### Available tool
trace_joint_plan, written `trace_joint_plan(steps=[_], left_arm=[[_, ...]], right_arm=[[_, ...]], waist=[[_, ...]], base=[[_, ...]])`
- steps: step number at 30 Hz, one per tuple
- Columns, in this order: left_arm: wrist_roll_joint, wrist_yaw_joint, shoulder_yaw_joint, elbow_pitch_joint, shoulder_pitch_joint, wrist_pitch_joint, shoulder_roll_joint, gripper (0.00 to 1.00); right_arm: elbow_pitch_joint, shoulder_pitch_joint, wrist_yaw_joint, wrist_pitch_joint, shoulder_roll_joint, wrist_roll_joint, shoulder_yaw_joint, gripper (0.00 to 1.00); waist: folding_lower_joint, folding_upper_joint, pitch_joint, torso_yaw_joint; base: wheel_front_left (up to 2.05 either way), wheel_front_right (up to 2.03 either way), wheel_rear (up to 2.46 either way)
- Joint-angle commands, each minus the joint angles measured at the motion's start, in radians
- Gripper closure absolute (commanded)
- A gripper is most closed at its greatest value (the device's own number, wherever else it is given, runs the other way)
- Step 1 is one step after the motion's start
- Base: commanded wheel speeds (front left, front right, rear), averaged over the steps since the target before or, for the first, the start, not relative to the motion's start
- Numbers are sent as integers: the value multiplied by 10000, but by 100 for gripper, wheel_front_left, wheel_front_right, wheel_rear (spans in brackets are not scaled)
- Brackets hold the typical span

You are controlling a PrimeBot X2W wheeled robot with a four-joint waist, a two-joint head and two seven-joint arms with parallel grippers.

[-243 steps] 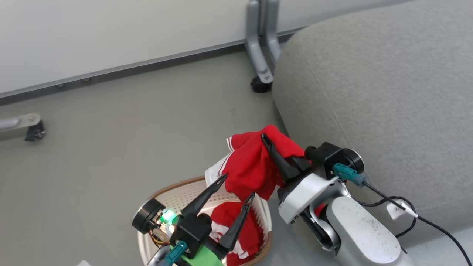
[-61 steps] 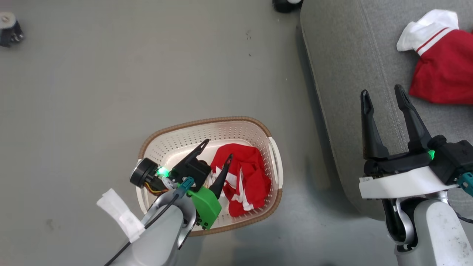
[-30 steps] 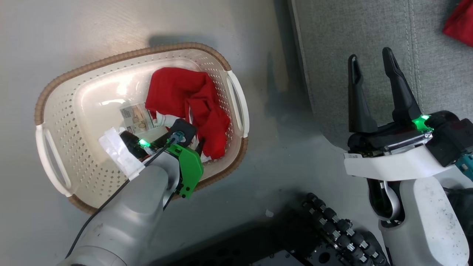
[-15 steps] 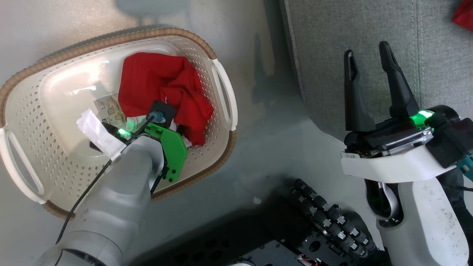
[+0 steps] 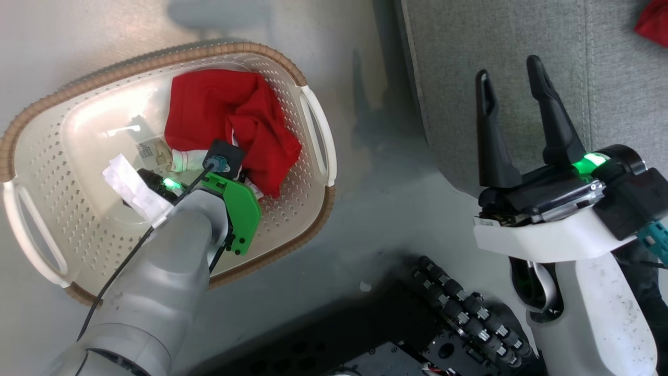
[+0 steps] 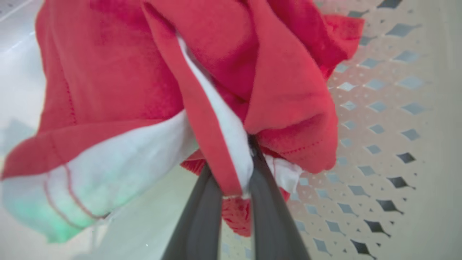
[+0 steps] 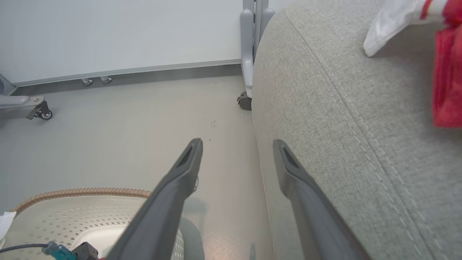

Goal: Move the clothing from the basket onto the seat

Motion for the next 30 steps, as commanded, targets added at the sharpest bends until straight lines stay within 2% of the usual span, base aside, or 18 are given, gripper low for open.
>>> trace_joint_plan(steps=[1, 15, 24, 30], left_arm=[[-51, -32, -44, 37, 127, -117, 77, 100], [-513, -89, -533, -396, 1254, -1253, -53, 100], [-1261, -88, -594, -1304, 2117, -1666, -53, 100], [-1346, 87, -568, -2028, 2534, -1747, -54, 100]], right_arm=[[78, -156, -3, -28, -3, -125, 45, 0], [759, 114, -1, 66, -12, -634, 53, 0], [1026, 612, -3, 484, -15, -882, -30, 0], [980, 1005, -3, 759, -26, -967, -134, 0]], waist=[[0, 0, -293, 151], [0, 0, -2573, 1015], [0, 0, -4195, 1514], [0, 0, -5110, 1857]], base=[[0, 0, 0], [0, 0, 0], [0, 0, 0], [0, 0, 0]])
